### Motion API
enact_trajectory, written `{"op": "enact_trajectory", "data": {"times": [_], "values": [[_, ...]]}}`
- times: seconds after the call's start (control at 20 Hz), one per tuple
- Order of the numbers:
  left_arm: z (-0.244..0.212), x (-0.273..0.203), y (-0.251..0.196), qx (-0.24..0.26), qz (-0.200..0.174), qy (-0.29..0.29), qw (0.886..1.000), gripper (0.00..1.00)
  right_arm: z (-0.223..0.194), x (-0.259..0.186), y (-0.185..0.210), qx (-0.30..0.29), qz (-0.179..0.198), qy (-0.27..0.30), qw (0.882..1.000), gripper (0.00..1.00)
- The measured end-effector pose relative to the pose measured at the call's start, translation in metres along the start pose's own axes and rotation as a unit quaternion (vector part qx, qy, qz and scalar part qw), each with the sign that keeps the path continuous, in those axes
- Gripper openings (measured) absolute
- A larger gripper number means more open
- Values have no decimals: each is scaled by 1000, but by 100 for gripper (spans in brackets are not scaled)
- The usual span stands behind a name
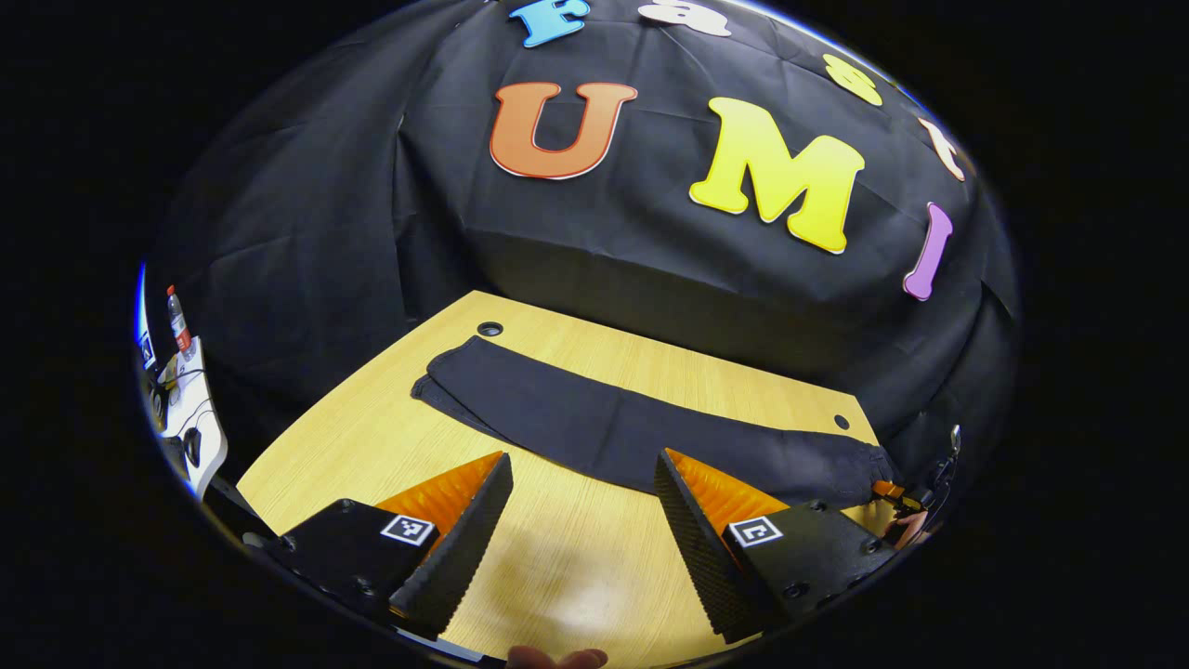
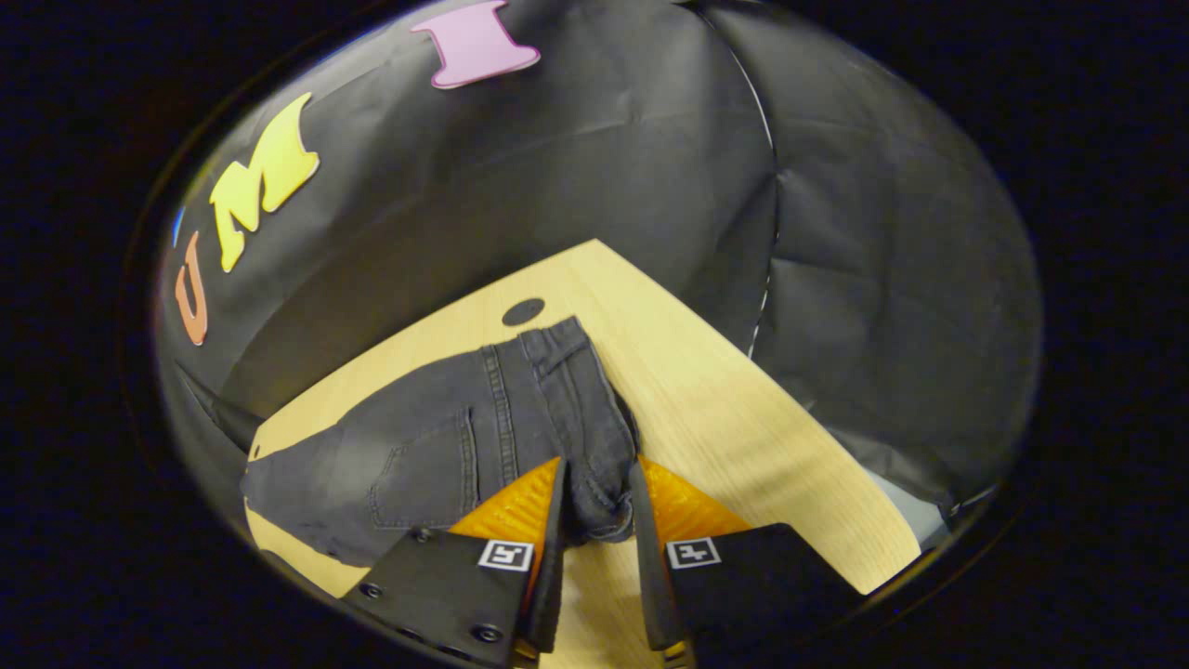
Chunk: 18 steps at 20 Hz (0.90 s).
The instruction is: Grasp the waist and the cuffs of the jeans and fold them to make the two legs overlap; first hold the waist and fold one-third of the jeans toward the cuffs, then hold the cuffs and fold the remaining one-third in the same direction to finish folding.
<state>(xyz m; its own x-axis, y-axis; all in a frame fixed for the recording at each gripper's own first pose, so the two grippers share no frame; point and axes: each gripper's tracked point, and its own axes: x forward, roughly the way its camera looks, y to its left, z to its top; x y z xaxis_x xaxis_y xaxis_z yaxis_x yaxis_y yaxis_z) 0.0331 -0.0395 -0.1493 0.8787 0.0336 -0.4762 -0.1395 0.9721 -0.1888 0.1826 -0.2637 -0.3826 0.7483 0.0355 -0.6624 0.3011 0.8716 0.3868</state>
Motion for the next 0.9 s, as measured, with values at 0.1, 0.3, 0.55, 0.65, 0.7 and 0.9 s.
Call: {"op": "enact_trajectory", "data": {"times": [0.1,0.3,0.55,0.65,0.7,0.9], "values": [[0,-3,8,-5,4,-2,1000,99,-1,-4,3,0,-4,11,1000,24],[2,-10,31,-29,16,-10,999,99,7,-18,7,-25,-26,7,999,12],[5,-17,63,-37,27,-28,999,99,33,-64,43,-37,-23,-21,999,15],[6,-20,78,-42,30,-35,998,99,51,-86,71,-51,-16,-39,998,15],[5,-21,86,-45,31,-39,998,99,59,-96,89,-56,-10,-48,997,7],[10,-22,119,-52,38,-58,996,99,88,-142,180,-106,21,-98,989,11]]}}
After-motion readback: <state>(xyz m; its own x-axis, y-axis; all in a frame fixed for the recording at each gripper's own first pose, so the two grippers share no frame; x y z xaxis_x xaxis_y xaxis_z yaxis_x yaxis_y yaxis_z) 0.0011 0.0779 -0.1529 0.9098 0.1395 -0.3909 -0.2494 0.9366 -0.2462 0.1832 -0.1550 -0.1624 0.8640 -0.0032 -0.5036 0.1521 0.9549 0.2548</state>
